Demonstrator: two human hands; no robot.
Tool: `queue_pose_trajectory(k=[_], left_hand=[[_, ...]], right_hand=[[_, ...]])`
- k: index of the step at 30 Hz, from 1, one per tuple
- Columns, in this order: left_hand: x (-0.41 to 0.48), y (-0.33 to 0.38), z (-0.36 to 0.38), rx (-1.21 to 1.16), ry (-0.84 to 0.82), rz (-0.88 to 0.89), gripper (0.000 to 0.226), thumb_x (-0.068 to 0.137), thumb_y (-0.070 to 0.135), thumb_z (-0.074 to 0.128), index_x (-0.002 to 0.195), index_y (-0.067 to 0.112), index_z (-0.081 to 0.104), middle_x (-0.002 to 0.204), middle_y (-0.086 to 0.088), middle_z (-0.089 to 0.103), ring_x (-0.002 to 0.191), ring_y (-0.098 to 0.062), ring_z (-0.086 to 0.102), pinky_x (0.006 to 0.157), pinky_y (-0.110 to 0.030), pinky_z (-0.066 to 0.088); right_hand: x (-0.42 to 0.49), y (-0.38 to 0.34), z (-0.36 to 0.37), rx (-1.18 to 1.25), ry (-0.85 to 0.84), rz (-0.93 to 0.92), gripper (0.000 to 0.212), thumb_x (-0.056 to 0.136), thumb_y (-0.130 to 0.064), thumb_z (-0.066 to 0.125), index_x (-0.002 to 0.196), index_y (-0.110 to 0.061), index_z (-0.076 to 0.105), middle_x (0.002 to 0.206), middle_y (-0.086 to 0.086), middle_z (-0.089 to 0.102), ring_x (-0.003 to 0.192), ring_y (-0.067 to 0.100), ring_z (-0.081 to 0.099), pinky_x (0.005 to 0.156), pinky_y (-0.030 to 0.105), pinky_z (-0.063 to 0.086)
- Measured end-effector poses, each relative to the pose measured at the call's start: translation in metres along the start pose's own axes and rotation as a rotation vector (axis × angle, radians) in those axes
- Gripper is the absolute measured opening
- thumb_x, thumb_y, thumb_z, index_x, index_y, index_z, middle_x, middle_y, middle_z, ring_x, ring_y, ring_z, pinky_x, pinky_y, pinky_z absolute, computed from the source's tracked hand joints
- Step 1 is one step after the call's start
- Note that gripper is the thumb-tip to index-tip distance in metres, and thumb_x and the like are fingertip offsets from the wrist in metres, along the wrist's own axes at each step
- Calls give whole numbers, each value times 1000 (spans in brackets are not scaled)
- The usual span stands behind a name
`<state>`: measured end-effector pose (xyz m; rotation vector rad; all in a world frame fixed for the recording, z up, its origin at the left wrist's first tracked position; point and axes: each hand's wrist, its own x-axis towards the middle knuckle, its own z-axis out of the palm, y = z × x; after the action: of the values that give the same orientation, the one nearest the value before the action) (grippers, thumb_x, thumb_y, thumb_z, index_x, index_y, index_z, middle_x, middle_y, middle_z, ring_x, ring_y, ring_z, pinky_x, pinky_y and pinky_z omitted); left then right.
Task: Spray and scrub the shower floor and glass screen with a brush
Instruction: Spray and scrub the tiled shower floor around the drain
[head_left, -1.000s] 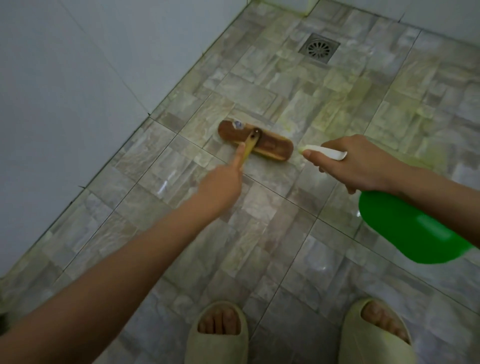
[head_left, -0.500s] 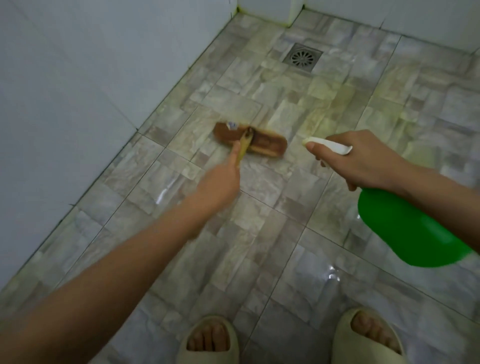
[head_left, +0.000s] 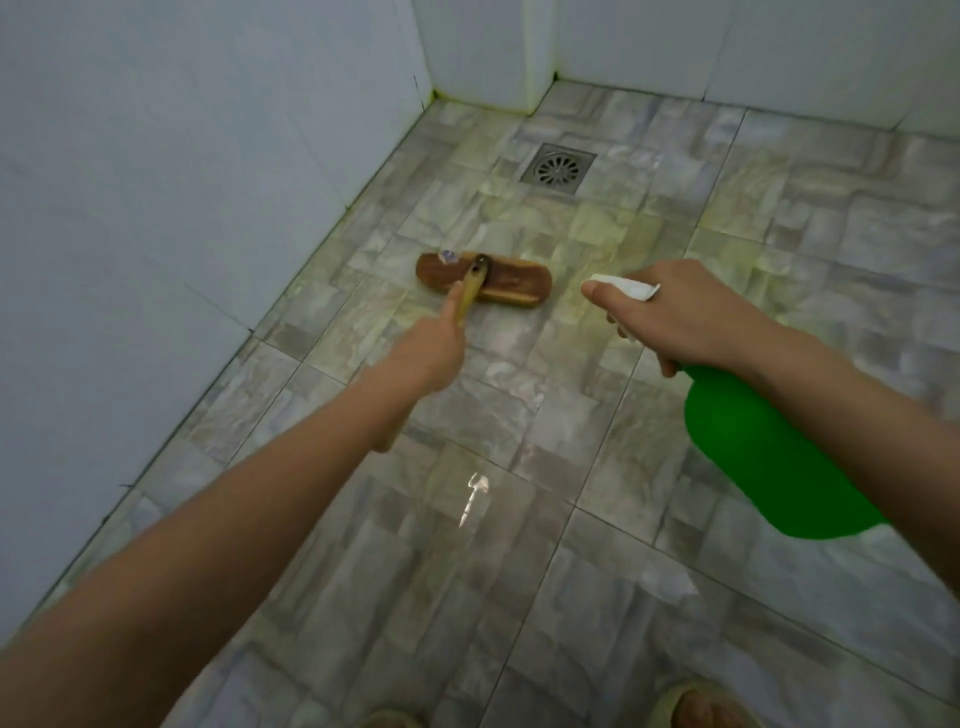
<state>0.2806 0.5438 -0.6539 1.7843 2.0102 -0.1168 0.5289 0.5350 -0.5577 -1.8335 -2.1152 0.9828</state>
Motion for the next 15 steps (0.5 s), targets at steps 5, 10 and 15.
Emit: queue_pose_trajectory(k=[5, 10, 15], left_hand=[[-116, -23, 21, 65, -158, 0, 61, 102, 31, 29, 145, 42, -13, 64, -1, 46, 53, -15, 49, 58, -35, 46], [-38, -19, -15, 160, -85, 37, 57, 102, 33, 27, 151, 33, -3, 81, -14, 59, 62, -23, 53, 64, -35, 44], [46, 22, -42, 117, -79, 16, 56, 103, 27, 26, 152, 25, -1, 117, -26, 58, 91, -34, 58, 78, -36, 42]], right_hand=[[1, 12, -16, 104, 30, 50, 68, 97, -56, 46, 92, 8, 67, 76, 24, 72, 34, 18, 61, 68, 38, 56], [16, 7, -16, 100, 13, 44, 71, 96, -59, 44, 93, 7, 68, 76, 21, 73, 35, 18, 62, 67, 38, 56], [20, 8, -18, 125, 50, 77, 67, 97, -58, 45, 92, 6, 67, 75, 24, 71, 35, 18, 61, 65, 36, 54]])
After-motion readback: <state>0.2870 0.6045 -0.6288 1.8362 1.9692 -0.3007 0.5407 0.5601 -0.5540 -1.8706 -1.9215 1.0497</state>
